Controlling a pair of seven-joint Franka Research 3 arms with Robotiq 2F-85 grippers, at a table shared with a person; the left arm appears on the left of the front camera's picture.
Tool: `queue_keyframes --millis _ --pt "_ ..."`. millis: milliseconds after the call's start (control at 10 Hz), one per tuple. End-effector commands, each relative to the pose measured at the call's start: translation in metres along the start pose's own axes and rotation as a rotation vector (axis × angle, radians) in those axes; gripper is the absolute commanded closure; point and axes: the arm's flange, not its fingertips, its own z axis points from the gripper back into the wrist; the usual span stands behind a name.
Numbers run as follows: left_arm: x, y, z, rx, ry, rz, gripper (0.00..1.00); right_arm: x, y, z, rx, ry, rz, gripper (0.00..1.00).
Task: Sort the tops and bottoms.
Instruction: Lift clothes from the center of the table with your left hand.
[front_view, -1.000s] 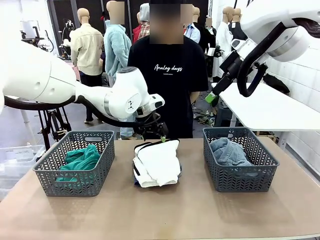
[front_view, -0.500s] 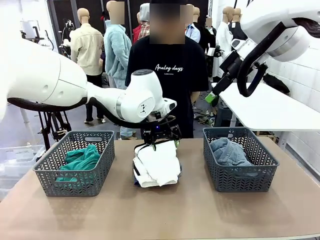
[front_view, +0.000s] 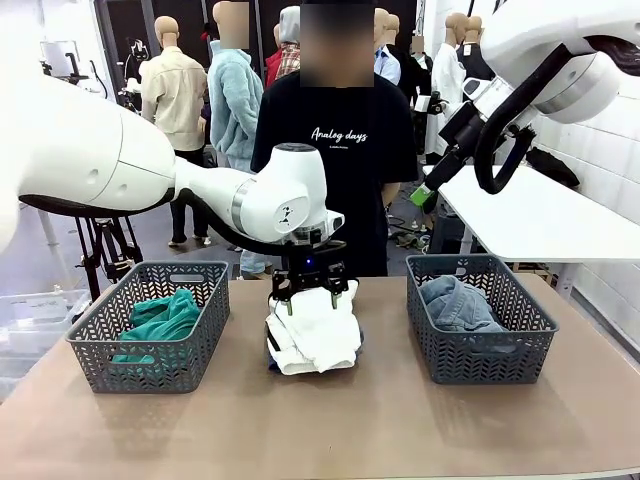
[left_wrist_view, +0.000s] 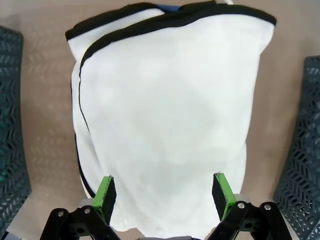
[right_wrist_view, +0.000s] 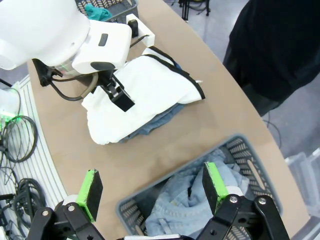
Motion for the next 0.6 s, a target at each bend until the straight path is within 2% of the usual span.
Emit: queue_keyframes --millis 0,500 --pt "0.012 0.000 -0.001 -0.029 0.015 0.018 0.00 -0.001 0.000 0.000 0.002 -0.001 0.014 0.00" --pt "0.018 0.006 -0.016 -0.041 0.046 0.020 0.00 -0.001 0.000 0.000 0.002 -0.001 0.014 0.00"
